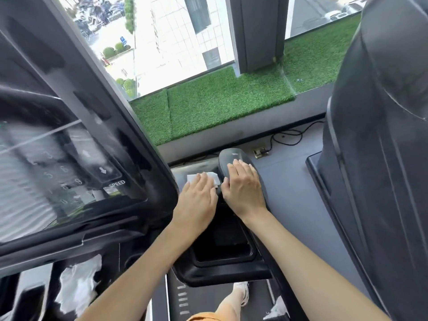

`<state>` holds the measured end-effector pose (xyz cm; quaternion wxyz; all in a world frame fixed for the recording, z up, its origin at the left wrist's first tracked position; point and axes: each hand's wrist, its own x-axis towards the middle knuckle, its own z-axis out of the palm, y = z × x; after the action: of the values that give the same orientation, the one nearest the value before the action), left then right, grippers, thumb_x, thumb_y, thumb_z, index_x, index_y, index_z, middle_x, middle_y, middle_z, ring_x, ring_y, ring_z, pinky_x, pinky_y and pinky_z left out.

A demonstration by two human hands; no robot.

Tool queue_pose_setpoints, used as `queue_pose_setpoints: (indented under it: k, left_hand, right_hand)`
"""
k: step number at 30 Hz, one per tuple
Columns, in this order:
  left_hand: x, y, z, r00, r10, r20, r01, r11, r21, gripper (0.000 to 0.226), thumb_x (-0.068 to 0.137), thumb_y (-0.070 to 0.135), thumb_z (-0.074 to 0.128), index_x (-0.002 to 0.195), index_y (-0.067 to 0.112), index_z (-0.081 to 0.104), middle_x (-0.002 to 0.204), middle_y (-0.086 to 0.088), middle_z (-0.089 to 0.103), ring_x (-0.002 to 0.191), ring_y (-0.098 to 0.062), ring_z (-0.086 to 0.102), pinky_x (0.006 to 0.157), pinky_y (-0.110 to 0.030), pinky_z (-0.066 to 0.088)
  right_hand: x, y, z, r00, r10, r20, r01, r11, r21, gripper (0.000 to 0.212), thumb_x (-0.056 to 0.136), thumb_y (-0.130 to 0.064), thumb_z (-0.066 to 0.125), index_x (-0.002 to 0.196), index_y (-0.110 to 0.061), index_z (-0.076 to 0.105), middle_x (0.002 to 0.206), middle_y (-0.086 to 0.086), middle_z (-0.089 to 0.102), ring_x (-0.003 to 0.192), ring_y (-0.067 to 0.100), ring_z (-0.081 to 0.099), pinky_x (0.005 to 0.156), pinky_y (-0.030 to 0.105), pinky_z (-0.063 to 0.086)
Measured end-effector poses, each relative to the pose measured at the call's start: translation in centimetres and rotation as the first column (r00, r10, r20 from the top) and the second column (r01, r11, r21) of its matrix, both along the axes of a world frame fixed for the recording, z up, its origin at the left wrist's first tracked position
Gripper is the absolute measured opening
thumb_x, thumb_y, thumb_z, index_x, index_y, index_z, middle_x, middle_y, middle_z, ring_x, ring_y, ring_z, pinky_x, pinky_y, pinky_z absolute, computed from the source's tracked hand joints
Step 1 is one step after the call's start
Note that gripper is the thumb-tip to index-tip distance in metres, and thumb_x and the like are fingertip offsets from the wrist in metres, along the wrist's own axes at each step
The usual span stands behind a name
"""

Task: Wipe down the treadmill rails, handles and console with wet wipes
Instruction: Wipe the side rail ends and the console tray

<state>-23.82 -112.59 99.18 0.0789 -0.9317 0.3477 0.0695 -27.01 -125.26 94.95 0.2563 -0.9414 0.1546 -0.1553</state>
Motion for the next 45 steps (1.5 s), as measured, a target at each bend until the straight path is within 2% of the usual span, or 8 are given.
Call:
queue_pose_setpoints:
  k: [6,12,17,22,28,33,41,45]
  left_hand:
    - [3.0,-2.3,1.5,0.951,0.02,0.308,-0.048,0.995,0.086,0.004,0.065,0.015,0.068,0.063,0.012,0.069,0.064,-0.006,0.062,0.064,-0.022,0.061,0.063,-0.028,0.05]
    - [-5.0,2.3,-0.5,0.987,-0.022,0.158,0.033,0.997,-0.066,0.048,0.09,0.025,0.036,0.118,-0.005,0.063,0.123,-0.024,0.061,0.116,-0.035,0.058,0.097,-0.042,0.047]
    - [-1.2,0.9,1.2,0.963,0.066,0.262,-0.072,0.997,0.014,0.039,0.094,0.028,0.049,0.097,-0.009,0.06,0.096,-0.03,0.066,0.1,-0.04,0.059,0.06,-0.04,0.058]
    - [-7.6,3.3,-0.6,0.989,-0.02,0.149,0.013,0.999,0.052,0.062,0.091,0.034,0.032,0.122,-0.015,0.054,0.125,-0.036,0.053,0.12,-0.045,0.052,0.102,-0.05,0.044]
    - [-1.4,1.0,2.1,0.954,-0.021,0.298,0.003,0.998,0.059,0.039,0.065,0.027,0.082,0.074,-0.009,0.068,0.08,-0.031,0.065,0.079,-0.037,0.063,0.052,-0.035,0.056]
    - [-5.4,4.0,0.3,0.982,-0.031,0.187,0.026,0.999,0.029,0.06,0.091,0.035,0.033,0.116,-0.012,0.061,0.119,-0.032,0.06,0.112,-0.042,0.058,0.097,-0.045,0.046]
    - [-2.4,0.2,2.4,0.963,0.261,0.063,-0.265,0.961,0.078,0.053,0.078,0.043,0.07,0.095,-0.007,0.066,0.093,-0.025,0.066,0.086,-0.035,0.066,0.074,-0.036,0.054]
    - [-7.1,3.0,1.0,0.995,0.097,0.002,-0.097,0.99,0.098,0.067,0.091,0.041,0.032,0.117,-0.014,0.058,0.12,-0.038,0.055,0.116,-0.046,0.055,0.097,-0.051,0.047]
  right_hand:
    - [-0.1,0.1,0.1,1.0,0.006,0.004,-0.007,0.999,0.048,0.036,0.076,-0.015,0.053,0.104,0.005,0.066,0.113,0.024,0.065,0.11,0.036,0.061,0.096,0.051,0.048]
    - [0.0,0.0,0.1,1.0,0.001,0.006,-0.002,0.997,0.074,0.037,0.076,-0.016,0.052,0.102,0.006,0.066,0.112,0.026,0.065,0.109,0.038,0.061,0.096,0.051,0.046]
    - [-0.3,0.0,0.0,1.0,0.007,0.019,-0.008,0.997,0.076,0.035,0.076,-0.015,0.056,0.101,0.007,0.066,0.11,0.027,0.065,0.106,0.039,0.062,0.094,0.048,0.046]
    - [-0.4,0.1,0.0,1.0,0.009,0.011,-0.009,0.997,0.081,0.036,0.079,-0.016,0.053,0.104,0.007,0.065,0.115,0.028,0.063,0.111,0.039,0.059,0.098,0.047,0.043]
    - [-0.6,0.1,-0.1,1.0,0.017,-0.005,-0.017,0.997,0.082,0.037,0.083,-0.014,0.056,0.111,0.008,0.063,0.122,0.028,0.06,0.117,0.039,0.055,0.101,0.048,0.039]
    - [-0.5,0.0,-0.1,1.0,0.014,-0.004,-0.013,0.996,0.084,0.037,0.081,-0.015,0.055,0.109,0.008,0.064,0.119,0.029,0.061,0.114,0.04,0.058,0.1,0.048,0.042]
    - [-0.5,0.1,-0.1,1.0,0.005,0.016,-0.007,0.997,0.073,0.034,0.08,-0.014,0.058,0.106,0.007,0.065,0.116,0.028,0.063,0.112,0.04,0.059,0.097,0.048,0.044]
    - [-0.3,0.0,-0.2,1.0,0.01,0.005,-0.01,0.998,0.065,0.028,0.08,-0.011,0.059,0.1,0.007,0.065,0.111,0.028,0.063,0.11,0.041,0.058,0.096,0.046,0.044]
